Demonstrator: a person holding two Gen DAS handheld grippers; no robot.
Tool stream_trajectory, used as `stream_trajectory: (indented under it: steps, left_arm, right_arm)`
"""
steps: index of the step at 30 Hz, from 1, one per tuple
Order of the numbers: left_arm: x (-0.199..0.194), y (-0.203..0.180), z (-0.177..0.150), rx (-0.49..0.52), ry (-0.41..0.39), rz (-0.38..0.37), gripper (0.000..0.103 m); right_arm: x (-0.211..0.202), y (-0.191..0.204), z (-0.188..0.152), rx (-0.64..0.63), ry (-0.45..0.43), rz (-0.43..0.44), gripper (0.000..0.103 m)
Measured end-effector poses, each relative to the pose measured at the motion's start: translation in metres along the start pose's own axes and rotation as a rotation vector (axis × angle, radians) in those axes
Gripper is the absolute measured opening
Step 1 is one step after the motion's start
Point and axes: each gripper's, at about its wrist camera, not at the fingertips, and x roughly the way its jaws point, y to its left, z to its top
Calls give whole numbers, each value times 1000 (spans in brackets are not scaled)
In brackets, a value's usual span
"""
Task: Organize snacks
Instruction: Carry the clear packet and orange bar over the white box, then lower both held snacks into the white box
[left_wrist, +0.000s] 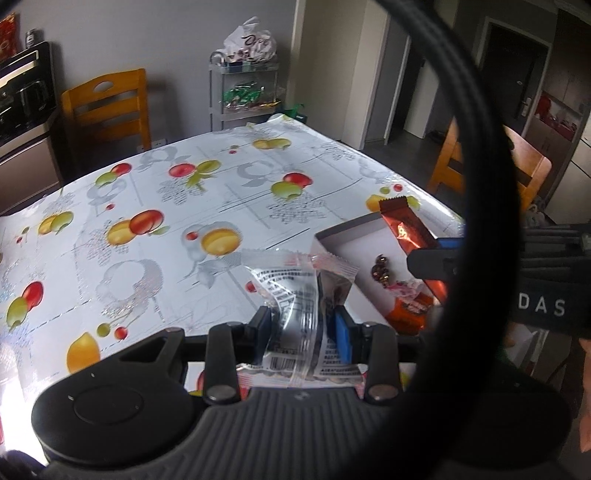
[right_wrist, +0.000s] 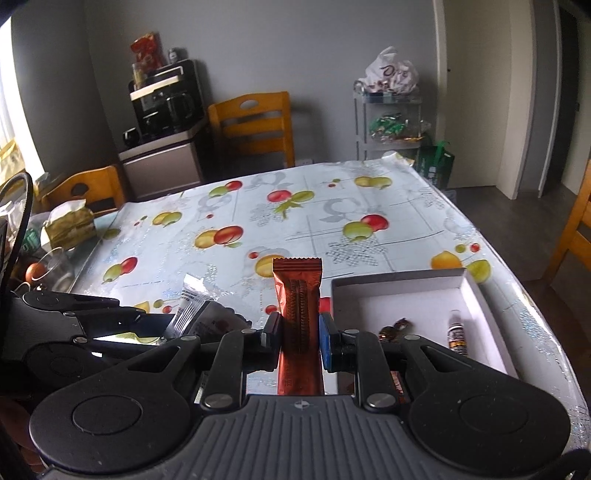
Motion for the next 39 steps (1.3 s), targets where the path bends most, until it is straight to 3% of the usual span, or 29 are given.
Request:
stream_trajectory:
  steps: [29, 39]
  left_arm:
    - [36, -80, 36, 110, 13, -144, 33]
    - [54, -97, 40, 127, 40, -146, 33]
  right_arm:
    - [-29, -83, -10, 122, -27, -151, 23]
    - [-25, -100, -16, 138, -4, -166, 23]
